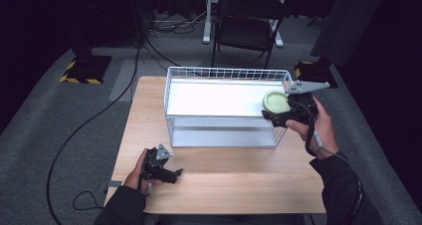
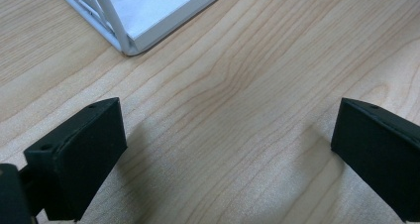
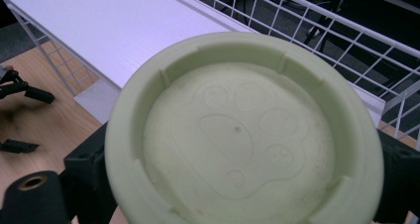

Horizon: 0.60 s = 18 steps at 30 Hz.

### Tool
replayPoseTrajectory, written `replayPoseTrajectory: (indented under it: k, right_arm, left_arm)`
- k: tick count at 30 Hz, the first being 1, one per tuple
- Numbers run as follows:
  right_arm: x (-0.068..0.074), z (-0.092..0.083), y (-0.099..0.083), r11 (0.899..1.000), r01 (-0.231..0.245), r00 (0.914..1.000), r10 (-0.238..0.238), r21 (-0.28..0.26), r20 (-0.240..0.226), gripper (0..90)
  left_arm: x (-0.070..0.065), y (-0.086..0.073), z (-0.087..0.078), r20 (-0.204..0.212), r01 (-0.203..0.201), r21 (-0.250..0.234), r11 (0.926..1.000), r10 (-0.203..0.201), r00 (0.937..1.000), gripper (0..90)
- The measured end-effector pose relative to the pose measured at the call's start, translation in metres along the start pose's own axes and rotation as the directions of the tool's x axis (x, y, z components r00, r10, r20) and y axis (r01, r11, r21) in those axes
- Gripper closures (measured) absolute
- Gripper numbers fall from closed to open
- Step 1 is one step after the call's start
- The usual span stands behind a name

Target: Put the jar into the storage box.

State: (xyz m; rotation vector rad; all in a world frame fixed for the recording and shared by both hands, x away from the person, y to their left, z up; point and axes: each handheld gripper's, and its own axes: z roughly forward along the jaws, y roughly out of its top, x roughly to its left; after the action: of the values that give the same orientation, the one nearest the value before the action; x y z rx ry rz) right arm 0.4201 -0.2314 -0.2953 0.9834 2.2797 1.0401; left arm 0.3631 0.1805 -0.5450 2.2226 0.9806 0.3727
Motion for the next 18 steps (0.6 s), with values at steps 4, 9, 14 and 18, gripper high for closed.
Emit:
replayPoseTrajectory:
  k: [4, 9, 14, 18]
  right_arm:
    - [-0.004, 0.007, 0.009, 1.0, -0.011, 0.9999, 0.011, -0.003, 0.008, 11.3]
    - [-0.008, 0.019, 0.018, 1.0, -0.03, 0.9994, 0.03, 0.001, 0.014, 11.3]
    - [-0.009, 0.031, 0.022, 1.0, -0.029, 0.9995, 0.029, 0.0, 0.014, 11.3]
    - [-0.01, 0.041, 0.024, 1.0, -0.031, 0.9994, 0.031, 0.004, 0.014, 11.3]
  left_arm:
    - [0.0, 0.0, 0.0, 0.0, 0.001, 0.0, 1.0, -0.001, 1.0, 0.4]
    - [0.0, 0.0, 0.0, 0.0, 0.0, -0.001, 1.0, 0.0, 1.0, 0.4]
    - [0.0, 0.0, 0.0, 0.0, 0.0, 0.0, 1.0, 0.0, 1.0, 0.4]
    - [0.0, 0.0, 0.0, 0.0, 0.0, 0.0, 1.0, 0.0, 1.0, 0.4]
